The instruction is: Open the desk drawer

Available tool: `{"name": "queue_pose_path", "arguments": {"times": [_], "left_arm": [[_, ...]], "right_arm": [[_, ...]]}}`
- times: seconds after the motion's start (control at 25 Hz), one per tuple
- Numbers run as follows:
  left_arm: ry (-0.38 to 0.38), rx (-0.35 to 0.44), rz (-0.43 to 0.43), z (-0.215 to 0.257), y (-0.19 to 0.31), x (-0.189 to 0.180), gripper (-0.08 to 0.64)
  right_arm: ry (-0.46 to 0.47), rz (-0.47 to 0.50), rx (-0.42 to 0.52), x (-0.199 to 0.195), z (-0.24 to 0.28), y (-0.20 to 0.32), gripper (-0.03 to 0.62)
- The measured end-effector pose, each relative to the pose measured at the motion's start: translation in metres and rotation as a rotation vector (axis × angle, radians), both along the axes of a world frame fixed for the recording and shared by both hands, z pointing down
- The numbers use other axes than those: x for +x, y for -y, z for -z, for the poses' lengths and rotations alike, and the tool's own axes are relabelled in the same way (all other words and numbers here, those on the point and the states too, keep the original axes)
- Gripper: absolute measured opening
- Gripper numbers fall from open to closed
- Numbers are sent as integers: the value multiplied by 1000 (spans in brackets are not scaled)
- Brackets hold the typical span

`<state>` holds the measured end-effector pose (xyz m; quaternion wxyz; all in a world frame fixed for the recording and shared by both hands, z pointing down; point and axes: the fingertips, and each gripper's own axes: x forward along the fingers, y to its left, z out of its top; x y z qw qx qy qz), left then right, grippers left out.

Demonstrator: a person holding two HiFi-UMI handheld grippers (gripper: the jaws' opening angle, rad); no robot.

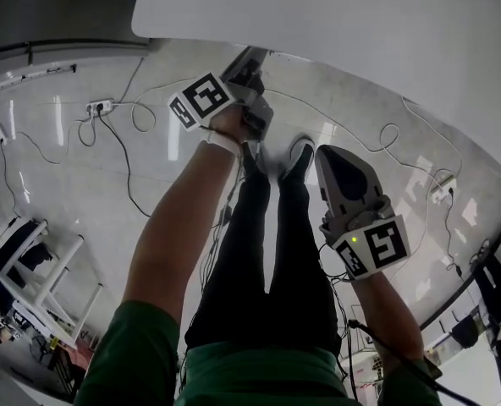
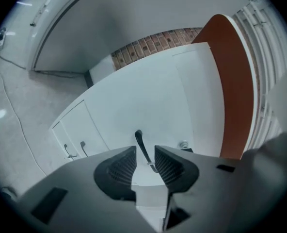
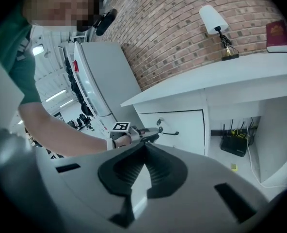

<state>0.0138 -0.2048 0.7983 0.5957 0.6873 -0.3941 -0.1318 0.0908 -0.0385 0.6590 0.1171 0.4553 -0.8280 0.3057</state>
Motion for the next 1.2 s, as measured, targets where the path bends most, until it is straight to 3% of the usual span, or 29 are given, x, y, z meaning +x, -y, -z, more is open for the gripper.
{"name": "queue_pose_path", "arguments": {"times": [0.28, 0.64, 1.2], "left_arm": [[-53, 18, 48, -7, 22, 2, 106], [-147, 27, 140, -5, 22, -7, 38], [-149, 19, 156, -2, -1, -2, 34]], "right_arm": [[18, -26, -30, 9, -23, -2, 0], [40, -48, -56, 6, -29, -2, 0], [33, -27, -61, 7, -31, -6, 0]]}}
